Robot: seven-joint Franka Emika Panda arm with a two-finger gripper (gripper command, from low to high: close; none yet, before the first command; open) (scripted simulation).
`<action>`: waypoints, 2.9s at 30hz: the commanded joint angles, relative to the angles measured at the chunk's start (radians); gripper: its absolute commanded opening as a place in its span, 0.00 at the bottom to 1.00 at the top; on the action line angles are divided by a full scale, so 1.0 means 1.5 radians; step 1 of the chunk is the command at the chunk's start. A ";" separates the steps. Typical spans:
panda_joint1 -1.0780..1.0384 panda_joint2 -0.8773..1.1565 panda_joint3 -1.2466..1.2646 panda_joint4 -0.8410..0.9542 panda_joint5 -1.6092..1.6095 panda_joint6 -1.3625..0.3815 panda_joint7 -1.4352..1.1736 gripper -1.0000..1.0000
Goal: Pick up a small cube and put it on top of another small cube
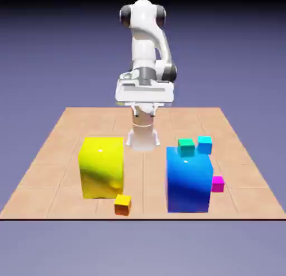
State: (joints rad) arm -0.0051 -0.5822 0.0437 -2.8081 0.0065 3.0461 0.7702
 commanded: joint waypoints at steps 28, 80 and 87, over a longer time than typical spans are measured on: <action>-0.265 -0.188 0.677 0.029 0.101 0.140 0.452 0.50; -0.602 -0.544 1.356 0.138 -0.111 0.333 1.277 0.00; -0.572 -0.452 1.388 0.091 0.082 0.309 1.075 0.00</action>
State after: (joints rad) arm -0.8629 -1.2605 2.1256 -2.6713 0.1293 3.5099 2.3820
